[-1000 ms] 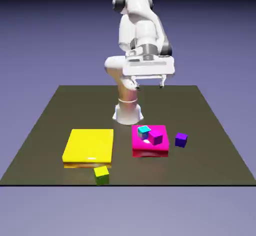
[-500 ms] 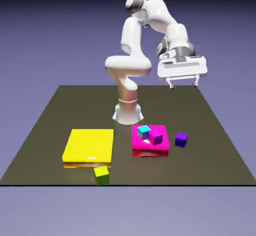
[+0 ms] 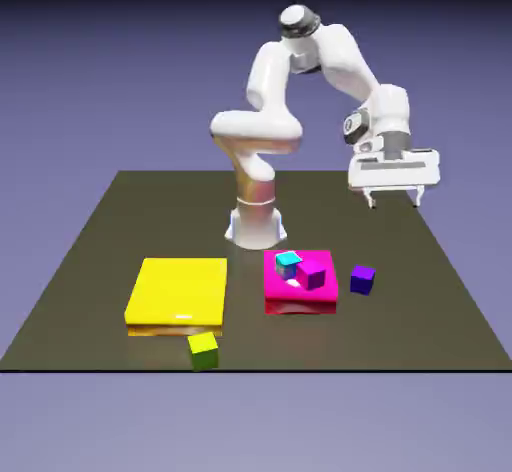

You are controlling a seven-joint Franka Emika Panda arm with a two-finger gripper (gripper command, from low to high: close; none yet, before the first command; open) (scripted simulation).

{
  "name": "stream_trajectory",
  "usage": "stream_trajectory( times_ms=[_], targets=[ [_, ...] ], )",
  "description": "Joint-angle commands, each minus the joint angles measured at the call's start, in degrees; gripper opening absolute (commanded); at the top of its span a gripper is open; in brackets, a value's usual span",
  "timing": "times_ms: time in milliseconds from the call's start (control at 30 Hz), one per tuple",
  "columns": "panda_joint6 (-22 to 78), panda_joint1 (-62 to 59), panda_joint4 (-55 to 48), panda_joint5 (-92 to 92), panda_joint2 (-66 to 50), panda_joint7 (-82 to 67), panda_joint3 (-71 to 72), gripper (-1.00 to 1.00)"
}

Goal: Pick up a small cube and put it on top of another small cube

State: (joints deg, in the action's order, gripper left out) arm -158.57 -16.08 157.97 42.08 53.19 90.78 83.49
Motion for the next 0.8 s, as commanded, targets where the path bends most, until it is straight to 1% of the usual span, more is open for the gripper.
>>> stream_trajectory(
  times_ms=[0, 433, 500, 767],
  targets=[
    [0.38, -0.42, -0.08, 1.05, 0.51, 1.2, 2.08, 0.0],
    [5.38, -5.84, -1.06, 14.65, 7.15, 16.83, 29.07, 0.0],
    [5.46, -5.93, -1.07, 14.89, 7.27, 17.1, 29.55, 0.0],
    [-4.49, -21.61, -6.76, 26.98, 9.61, 8.34, 43.82, 0.0]
  ],
)
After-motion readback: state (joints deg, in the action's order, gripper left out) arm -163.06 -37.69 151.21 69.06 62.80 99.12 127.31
